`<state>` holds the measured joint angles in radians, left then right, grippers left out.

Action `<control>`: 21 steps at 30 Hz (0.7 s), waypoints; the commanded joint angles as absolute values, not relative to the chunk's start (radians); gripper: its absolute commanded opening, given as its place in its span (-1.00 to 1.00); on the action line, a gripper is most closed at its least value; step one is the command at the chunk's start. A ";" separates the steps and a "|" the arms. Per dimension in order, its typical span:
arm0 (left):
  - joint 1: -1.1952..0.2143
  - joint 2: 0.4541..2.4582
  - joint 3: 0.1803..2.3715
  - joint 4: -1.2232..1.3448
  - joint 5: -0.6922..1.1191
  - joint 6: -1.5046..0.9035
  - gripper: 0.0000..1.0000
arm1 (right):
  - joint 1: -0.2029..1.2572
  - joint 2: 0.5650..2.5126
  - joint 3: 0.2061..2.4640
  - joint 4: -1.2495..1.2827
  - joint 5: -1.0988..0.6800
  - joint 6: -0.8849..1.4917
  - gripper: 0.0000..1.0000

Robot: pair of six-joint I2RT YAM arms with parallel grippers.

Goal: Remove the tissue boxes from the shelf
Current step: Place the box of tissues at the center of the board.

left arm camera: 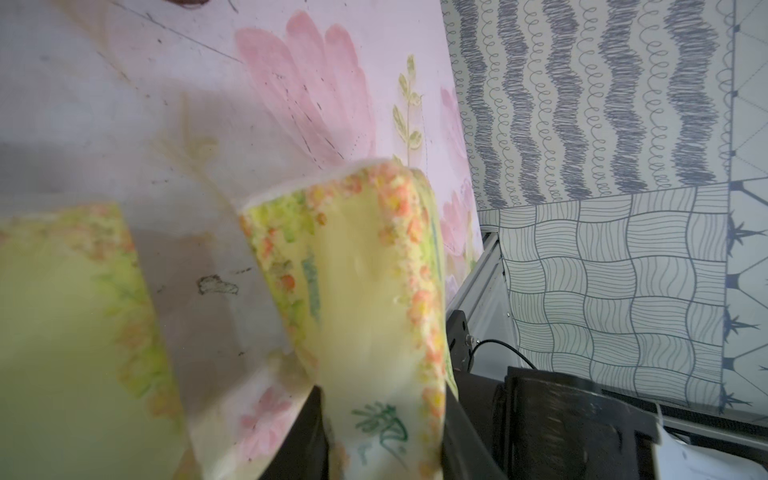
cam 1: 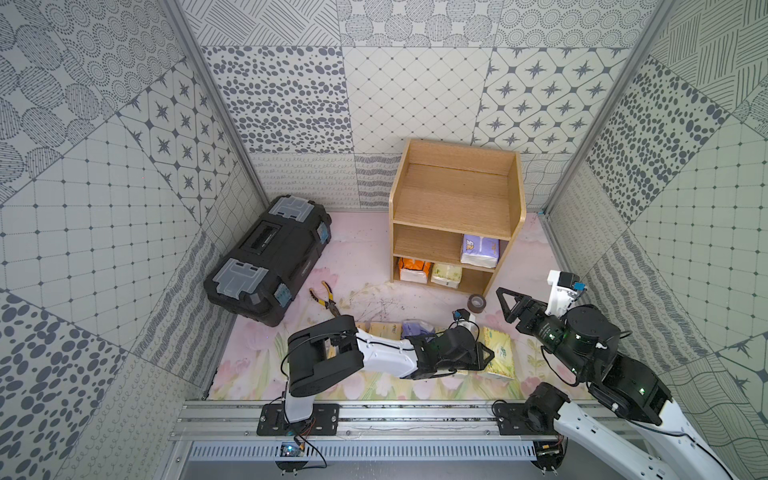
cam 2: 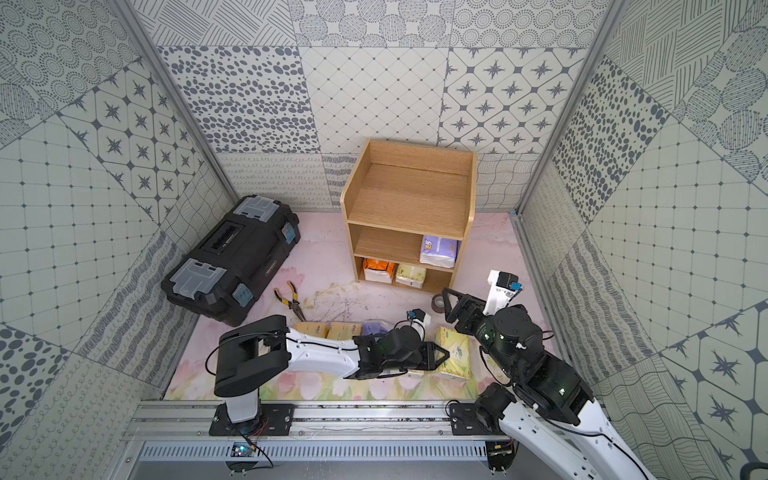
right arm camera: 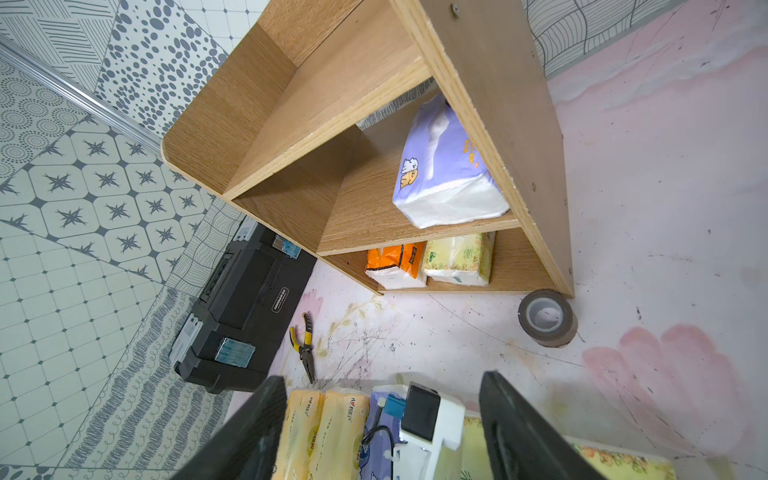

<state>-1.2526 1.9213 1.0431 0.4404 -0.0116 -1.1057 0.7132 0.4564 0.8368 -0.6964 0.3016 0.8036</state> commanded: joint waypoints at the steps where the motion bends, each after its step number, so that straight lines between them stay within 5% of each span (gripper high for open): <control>1: -1.258 1.979 1.116 0.351 -0.078 -1.076 -0.58 | 0.714 0.437 0.840 -0.696 0.321 0.802 0.54; 9: -1.286 1.939 1.126 0.266 -0.185 -1.058 -0.40 | 0.713 0.430 0.830 -0.722 0.325 0.814 0.53; 15: -1.296 1.820 1.082 0.215 -0.292 -1.042 0.25 | 0.713 0.426 0.798 -0.726 0.327 0.834 0.53; 21: -1.308 1.705 1.022 0.186 -0.371 -1.036 0.44 | 0.713 0.428 0.773 -0.726 0.324 0.856 0.52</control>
<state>-1.2972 1.7828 1.0554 0.2417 -0.2325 -1.0706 0.7132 0.4381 0.7864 -0.7452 0.3149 0.8371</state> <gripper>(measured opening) 0.718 0.764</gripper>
